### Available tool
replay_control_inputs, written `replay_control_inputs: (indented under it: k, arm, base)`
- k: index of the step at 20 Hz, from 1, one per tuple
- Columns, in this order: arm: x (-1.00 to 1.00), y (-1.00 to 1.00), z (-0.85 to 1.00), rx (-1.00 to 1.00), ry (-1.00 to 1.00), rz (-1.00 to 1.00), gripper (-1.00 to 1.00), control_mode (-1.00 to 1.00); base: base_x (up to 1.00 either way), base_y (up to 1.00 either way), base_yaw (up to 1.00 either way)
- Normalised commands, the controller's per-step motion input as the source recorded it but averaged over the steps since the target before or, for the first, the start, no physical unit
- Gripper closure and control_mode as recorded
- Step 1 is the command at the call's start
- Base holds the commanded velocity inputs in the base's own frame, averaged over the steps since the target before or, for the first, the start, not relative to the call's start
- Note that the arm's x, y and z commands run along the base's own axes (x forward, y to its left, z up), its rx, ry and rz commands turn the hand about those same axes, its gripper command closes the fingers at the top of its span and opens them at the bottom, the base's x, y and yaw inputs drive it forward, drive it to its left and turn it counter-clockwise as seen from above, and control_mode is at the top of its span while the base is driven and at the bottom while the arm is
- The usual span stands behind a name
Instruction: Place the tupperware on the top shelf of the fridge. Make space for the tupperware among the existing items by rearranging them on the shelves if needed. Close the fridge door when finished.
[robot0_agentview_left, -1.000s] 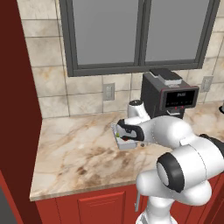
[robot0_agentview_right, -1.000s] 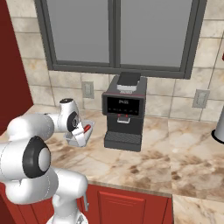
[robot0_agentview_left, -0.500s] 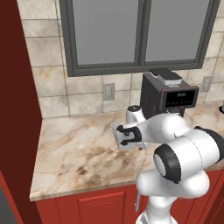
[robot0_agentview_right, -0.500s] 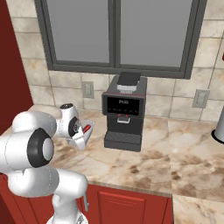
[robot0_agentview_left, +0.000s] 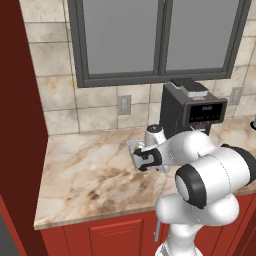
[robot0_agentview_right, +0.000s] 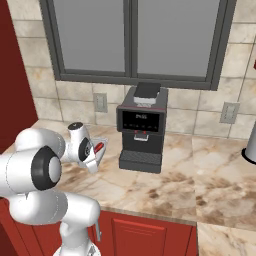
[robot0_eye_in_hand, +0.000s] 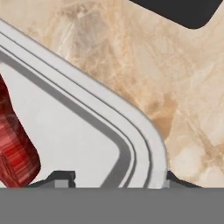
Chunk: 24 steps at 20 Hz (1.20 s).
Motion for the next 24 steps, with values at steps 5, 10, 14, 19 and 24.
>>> replay_control_inputs:
  k: [5, 10, 14, 19, 24]
  arm:
    - [0.00, 0.00, -0.01, 0.00, -0.01, 0.00, 1.00, -1.00]
    - [0.00, 0.00, -0.02, 0.00, -0.03, 0.00, 1.00, -1.00]
    - [-0.38, -0.01, 0.46, 0.00, 0.00, -0.01, 1.00, -1.00]
    - [-0.77, -0.11, 0.79, 0.00, 0.00, -0.05, 1.00, -1.00]
    - [-0.92, -0.29, 0.93, 0.01, -0.05, -0.08, 1.00, -1.00]
  base:
    - [0.00, 0.00, 0.00]
    - [0.00, 0.00, 0.00]
    - [0.00, 0.00, 0.00]
    - [0.00, 0.00, 0.00]
    - [0.00, 0.00, 0.00]
